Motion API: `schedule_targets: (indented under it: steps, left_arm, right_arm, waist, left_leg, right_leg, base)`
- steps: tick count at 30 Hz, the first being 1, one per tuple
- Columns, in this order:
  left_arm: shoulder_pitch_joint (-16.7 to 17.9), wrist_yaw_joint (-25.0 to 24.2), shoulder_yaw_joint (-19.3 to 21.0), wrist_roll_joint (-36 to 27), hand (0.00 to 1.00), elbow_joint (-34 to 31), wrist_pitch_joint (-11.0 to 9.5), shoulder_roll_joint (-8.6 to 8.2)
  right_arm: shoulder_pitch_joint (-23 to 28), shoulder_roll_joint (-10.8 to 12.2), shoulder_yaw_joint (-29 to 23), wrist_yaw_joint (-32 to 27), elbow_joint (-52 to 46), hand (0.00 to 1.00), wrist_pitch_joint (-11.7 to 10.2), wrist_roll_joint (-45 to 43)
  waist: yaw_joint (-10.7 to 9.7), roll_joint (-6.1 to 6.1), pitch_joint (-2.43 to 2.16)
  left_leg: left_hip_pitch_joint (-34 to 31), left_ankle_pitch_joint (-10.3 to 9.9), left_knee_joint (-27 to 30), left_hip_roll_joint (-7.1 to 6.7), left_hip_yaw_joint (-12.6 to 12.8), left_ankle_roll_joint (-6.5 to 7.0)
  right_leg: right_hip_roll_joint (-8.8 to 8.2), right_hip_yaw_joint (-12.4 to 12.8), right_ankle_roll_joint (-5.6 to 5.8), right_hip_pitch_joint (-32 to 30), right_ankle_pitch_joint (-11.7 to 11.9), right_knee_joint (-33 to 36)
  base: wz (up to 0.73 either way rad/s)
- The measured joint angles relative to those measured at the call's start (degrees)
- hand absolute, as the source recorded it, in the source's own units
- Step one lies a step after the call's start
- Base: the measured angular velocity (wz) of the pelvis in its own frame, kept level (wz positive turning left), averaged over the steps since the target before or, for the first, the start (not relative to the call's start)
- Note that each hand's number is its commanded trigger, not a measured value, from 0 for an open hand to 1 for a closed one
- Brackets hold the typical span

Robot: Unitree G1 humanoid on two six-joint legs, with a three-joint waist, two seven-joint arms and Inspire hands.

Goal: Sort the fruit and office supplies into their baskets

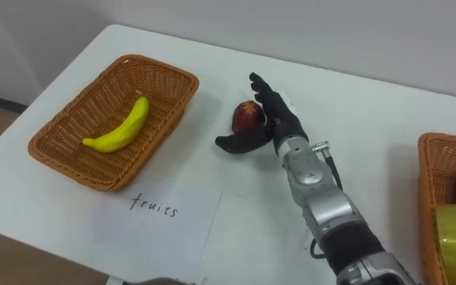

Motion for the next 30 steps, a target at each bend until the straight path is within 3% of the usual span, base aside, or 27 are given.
schedule_targets:
  steps: [11, 30]
  left_arm:
    - [-0.04, 0.00, -0.01, -0.02, 0.00, -0.03, -0.08, -0.06]
    - [0.16, 0.04, 0.01, 0.05, 0.00, 1.00, -0.19, -0.13]
  right_arm:
    - [0.18, 0.01, 0.00, 0.02, 0.00, 0.00, 0.00, -0.08]
    - [0.22, -0.08, -0.38, -0.63, 1.04, 0.00, 0.00, -8.28]
  waist:
    - [-0.07, -0.39, -0.08]
    - [-0.10, -0.35, 0.06]
  left_leg:
    - [0.09, 0.00, -0.07, -0.02, -0.04, 0.00]
    - [-0.09, 0.00, 0.08, -0.05, -0.19, -0.01]
  right_leg:
    - [-0.09, -0.18, 0.00, 0.03, 0.00, -0.16]
    - [-0.07, -0.62, 0.00, -0.01, 0.00, -0.20]
  base:
    - [0.00]
    - [0.00]
